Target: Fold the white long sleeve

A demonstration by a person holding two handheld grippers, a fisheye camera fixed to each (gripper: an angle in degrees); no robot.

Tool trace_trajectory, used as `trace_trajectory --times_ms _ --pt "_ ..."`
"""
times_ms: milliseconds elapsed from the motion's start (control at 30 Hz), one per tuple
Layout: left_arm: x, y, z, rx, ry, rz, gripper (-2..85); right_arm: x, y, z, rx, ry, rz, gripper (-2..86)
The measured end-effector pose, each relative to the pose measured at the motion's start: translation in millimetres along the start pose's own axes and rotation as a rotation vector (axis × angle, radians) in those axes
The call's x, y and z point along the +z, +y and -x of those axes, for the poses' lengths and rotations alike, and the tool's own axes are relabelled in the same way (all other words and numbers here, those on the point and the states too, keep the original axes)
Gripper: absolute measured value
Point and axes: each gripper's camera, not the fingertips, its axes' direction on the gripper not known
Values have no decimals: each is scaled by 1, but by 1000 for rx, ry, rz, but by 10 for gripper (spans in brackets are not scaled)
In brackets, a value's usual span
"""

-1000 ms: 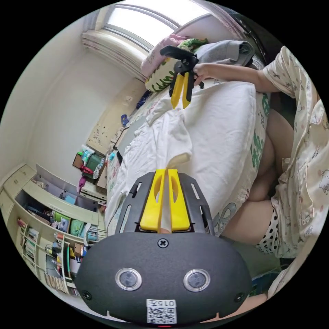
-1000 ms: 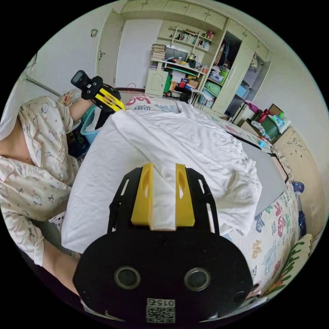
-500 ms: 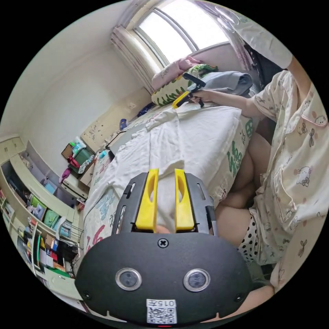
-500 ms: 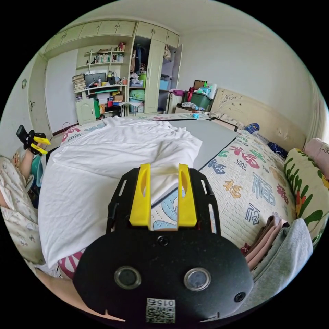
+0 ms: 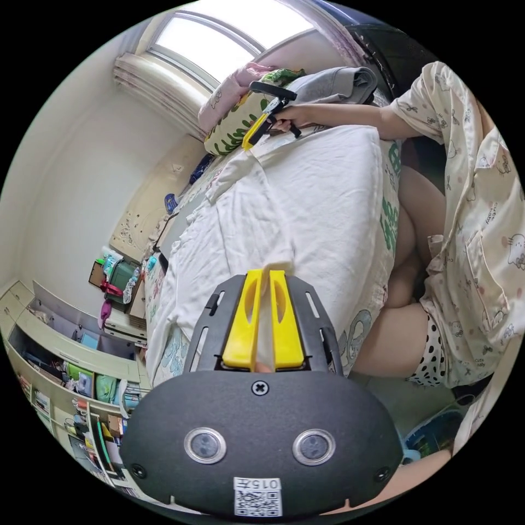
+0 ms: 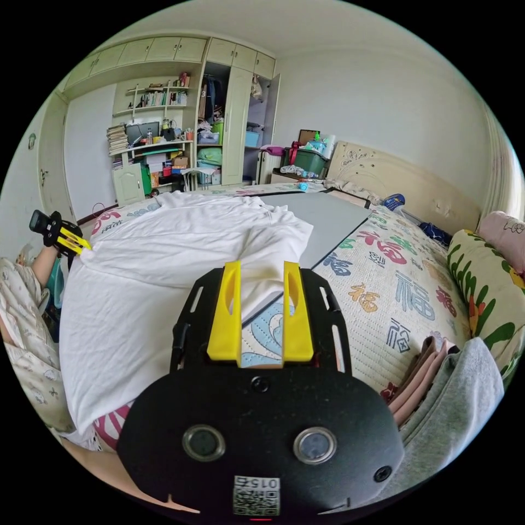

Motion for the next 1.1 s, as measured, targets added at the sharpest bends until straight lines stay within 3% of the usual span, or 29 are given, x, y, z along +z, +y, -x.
trace_trajectory --times_ms 300,433,567,633,833,1000,1100 --pt "-71 57 -27 -177 -127 -95 8 51 3 4 -56 65 151 119" --pt "-71 71 -53 -189 -143 -74 7 84 4 18 -120 99 242 115" --pt "-61 77 -78 -188 -128 -79 7 118 2 28 -118 307 227 80" --pt "-58 78 -88 -187 -123 -87 7 129 5 38 -177 290 247 54" --pt "-26 90 -133 -148 -35 -60 7 140 16 18 -52 268 265 9" --pt "29 103 -170 -126 81 23 13 160 27 30 -65 306 284 1" --pt "33 121 -173 -161 140 -25 24 167 33 37 -77 313 276 3"
